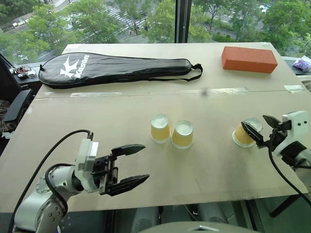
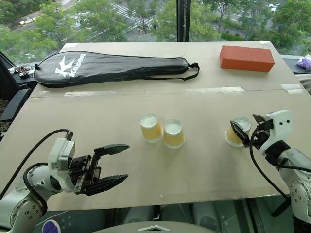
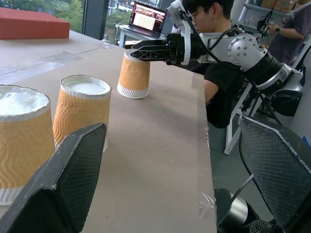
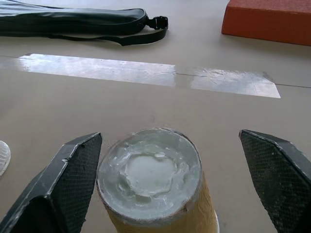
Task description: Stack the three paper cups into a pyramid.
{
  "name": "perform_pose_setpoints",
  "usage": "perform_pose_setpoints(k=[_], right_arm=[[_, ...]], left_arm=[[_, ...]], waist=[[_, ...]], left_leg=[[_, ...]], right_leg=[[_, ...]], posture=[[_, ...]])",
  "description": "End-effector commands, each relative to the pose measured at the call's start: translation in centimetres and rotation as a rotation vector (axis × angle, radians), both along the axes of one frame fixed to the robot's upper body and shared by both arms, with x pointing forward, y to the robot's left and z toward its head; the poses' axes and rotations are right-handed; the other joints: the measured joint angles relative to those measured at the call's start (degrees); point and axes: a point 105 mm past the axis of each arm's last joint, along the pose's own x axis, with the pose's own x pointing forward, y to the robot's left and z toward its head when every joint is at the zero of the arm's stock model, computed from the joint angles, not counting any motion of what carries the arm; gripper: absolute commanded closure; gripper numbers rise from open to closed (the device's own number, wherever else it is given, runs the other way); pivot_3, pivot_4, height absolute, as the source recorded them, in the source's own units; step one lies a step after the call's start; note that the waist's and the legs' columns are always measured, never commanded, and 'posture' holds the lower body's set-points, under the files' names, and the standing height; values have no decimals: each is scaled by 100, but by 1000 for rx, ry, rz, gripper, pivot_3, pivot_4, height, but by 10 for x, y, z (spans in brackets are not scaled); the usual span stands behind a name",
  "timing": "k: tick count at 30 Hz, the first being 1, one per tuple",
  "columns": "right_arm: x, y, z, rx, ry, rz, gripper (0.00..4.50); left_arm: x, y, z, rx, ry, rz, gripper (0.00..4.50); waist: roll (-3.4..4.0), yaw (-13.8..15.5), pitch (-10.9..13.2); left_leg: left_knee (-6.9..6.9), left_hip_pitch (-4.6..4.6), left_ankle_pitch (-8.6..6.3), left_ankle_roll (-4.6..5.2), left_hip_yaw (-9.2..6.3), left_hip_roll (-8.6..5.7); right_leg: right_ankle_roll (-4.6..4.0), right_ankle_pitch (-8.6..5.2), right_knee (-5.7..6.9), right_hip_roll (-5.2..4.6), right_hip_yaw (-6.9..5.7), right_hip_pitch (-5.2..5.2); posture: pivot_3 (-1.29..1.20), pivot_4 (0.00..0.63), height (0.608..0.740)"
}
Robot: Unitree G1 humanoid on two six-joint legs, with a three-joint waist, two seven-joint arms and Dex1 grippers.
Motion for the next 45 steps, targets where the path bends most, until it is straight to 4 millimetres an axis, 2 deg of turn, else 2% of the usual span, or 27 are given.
perform_pose_setpoints(k=[1, 15, 18, 21, 22, 25, 27, 32, 34, 36, 38, 42, 45], right_arm=[[-2, -3, 13, -19, -47, -3, 41], [-7, -6, -14, -91, 46, -11, 41], [-5, -8, -11, -81, 26, -5, 850], [-4, -7, -10, -98, 17, 12, 2249], [-3, -6, -9, -106, 10, 20, 2502], [0, 0, -1, -123, -30, 61, 2504], [1, 15, 10, -123, -63, 146, 2505], [8, 99, 69, -26, -220, 564, 2505], [10, 125, 84, 1, -239, 678, 2505], [8, 146, 85, -31, -217, 791, 2505], [8, 159, 83, -62, -194, 862, 2505], [7, 177, 75, -120, -164, 969, 2505], [5, 183, 72, -142, -160, 1011, 2505]], left_arm=[[-2, -2, 5, -6, -36, -2, 0], [0, -3, 5, -8, -39, -1, 0], [1, -4, 5, -7, -39, -1, 0], [1, -4, 5, -7, -39, 1, 0], [1, -3, 5, -7, -38, 3, 0], [1, -3, 4, -8, -38, 14, 0], [0, -2, 4, -8, -37, 25, 0], [-5, 9, -2, 1, -17, 111, 0], [-7, 11, -2, 4, -16, 136, 0], [-9, 13, -2, 6, -20, 159, 0], [-11, 13, -2, 5, -21, 175, 0], [-18, 11, -3, 4, -17, 188, 0], [-21, 10, -2, 1, -16, 205, 0]], waist=[[0, 0, 0], [1, 0, 0], [1, 0, 1], [1, 1, 1], [1, 0, 1], [2, -5, 1], [1, -4, 1], [10, -154, 12], [14, -168, 16], [9, -107, 14], [7, -29, 13], [9, 8, 14], [7, 1, 13]], left_leg=[[0, 0, 0, 0, 0, 0], [0, 1, 0, 0, 1, -1], [0, 1, 0, 0, 1, -1], [0, 0, 0, 0, 1, -1], [0, 1, 0, 0, 0, -1], [0, 1, 0, 0, 1, -1], [0, 1, 0, 0, 2, -1], [0, 6, 0, 0, 7, 2], [-2, 8, 0, 0, 5, 5], [-4, 4, 0, 0, -13, 6], [-6, -12, 0, 0, -22, 6], [4, -54, 0, 0, -20, -1], [10, -63, 0, 0, -13, -7]], right_leg=[[0, 0, 0, 0, 0, 0], [0, 0, 0, 0, 1, 0], [0, 0, 0, 0, 0, 0], [1, 0, 0, 0, 0, 0], [1, 0, 0, 0, 0, 0], [1, 0, 0, 0, 1, 0], [0, 0, 0, 0, 3, 0], [1, 1, 3, 3, 13, -2], [-3, 3, 4, 10, 12, -3], [-4, 3, 4, 10, -6, -4], [-24, 14, 0, 5, -28, -8], [-23, 14, -6, -9, -22, -39], [-23, 15, -9, -17, -18, -45]], posture=[[0, 150, 740], [0, 150, 740], [0, 150, 740], [0, 150, 740], [0, 150, 740], [0, 150, 740], [0, 150, 740], [0, 150, 740], [0, 150, 740], [0, 150, 740], [0, 150, 740], [0, 150, 740], [0, 150, 740]])
